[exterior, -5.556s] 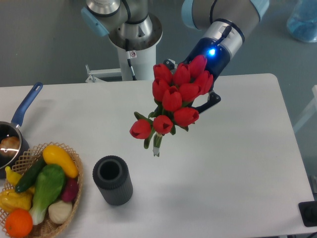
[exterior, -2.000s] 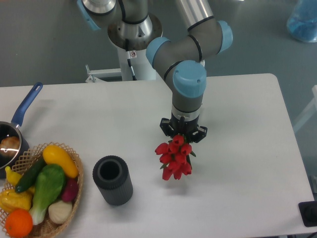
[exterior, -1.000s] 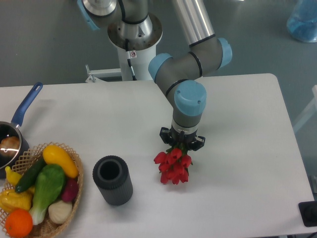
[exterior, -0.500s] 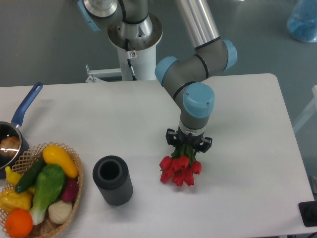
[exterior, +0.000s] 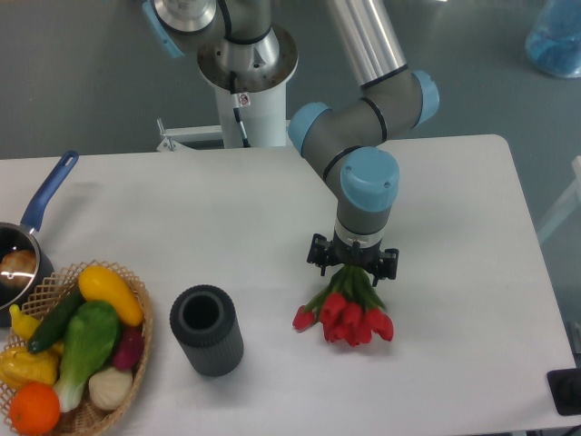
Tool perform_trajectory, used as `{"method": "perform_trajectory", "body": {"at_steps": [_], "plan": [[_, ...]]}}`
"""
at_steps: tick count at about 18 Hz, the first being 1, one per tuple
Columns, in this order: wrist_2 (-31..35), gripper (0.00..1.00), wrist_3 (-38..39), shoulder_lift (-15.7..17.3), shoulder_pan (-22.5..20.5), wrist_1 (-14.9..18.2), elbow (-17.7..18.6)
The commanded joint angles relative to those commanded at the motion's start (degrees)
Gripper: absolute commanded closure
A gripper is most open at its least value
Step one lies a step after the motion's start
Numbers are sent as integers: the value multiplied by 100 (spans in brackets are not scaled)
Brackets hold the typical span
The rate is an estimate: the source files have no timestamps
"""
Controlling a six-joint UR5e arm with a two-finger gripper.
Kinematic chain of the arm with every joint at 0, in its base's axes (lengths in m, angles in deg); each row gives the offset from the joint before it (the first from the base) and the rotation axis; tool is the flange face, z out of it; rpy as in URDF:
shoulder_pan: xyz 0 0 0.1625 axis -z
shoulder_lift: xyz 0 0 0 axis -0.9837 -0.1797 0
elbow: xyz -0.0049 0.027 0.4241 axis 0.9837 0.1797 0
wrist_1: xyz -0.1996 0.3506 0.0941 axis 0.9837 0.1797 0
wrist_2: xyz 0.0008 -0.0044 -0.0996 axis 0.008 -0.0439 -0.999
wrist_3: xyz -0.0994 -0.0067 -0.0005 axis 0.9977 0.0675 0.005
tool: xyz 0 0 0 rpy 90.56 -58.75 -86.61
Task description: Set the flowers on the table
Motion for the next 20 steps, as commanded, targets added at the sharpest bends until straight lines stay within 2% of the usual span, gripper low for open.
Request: {"method": "perform_trajectory", "body": {"at_steps": [5,9,11,15,20], "plan": [[237,0,97,237,35,26,-79],[317,0,27,825,-9,70,-158],[334,0,-279,1063,-9,62,-281],[343,0,-1097,1292,-149,61,-413],[282,0,-1282,1468,-325,114,-255]]}}
